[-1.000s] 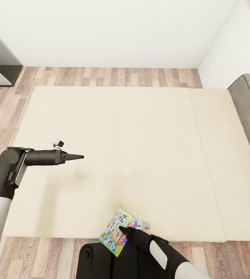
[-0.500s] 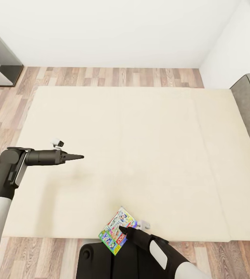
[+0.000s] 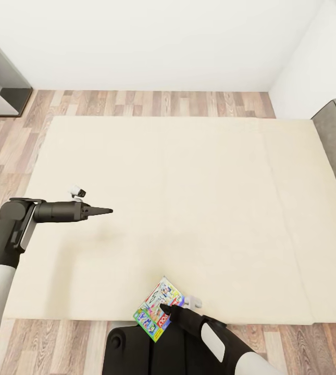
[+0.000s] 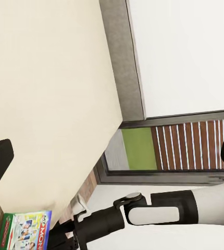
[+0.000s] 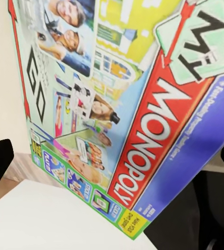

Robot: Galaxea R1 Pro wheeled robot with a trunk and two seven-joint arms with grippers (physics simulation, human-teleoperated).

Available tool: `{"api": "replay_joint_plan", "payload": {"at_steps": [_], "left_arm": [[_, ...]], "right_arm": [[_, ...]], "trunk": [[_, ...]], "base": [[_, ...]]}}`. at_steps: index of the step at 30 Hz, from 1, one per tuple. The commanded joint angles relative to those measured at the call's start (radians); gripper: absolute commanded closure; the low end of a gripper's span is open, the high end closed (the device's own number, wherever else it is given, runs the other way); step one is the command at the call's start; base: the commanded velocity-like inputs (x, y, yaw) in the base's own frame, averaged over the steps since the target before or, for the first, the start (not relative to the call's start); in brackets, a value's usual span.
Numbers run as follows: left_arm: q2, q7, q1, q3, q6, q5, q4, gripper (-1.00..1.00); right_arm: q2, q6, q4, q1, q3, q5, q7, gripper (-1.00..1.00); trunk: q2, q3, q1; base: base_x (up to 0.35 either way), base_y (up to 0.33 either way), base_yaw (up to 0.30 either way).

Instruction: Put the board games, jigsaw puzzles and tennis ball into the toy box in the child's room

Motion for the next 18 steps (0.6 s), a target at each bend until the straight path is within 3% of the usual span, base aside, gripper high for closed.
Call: {"api": "replay_joint_plan", "payload": {"at_steps": [1, 18], "left_arm": [[0.001, -0.004, 0.000, 0.000, 0.011, 0.000, 0.000, -1.00], [0.001, -0.004, 0.000, 0.000, 0.011, 0.000, 0.000, -1.00]], "right_arm": [[0.000, 0.004, -0.001, 0.000, 0.003, -0.008, 0.000, -1.00], [-0.002, 0.004, 0.000, 0.000, 0.004, -0.008, 0.000, -1.00]], "trunk": [[-0.001, -0.001, 0.001], [-0.001, -0.001, 0.001]], "base": [[0.000, 0.019, 0.000], [0.000, 0.001, 0.000]]}}
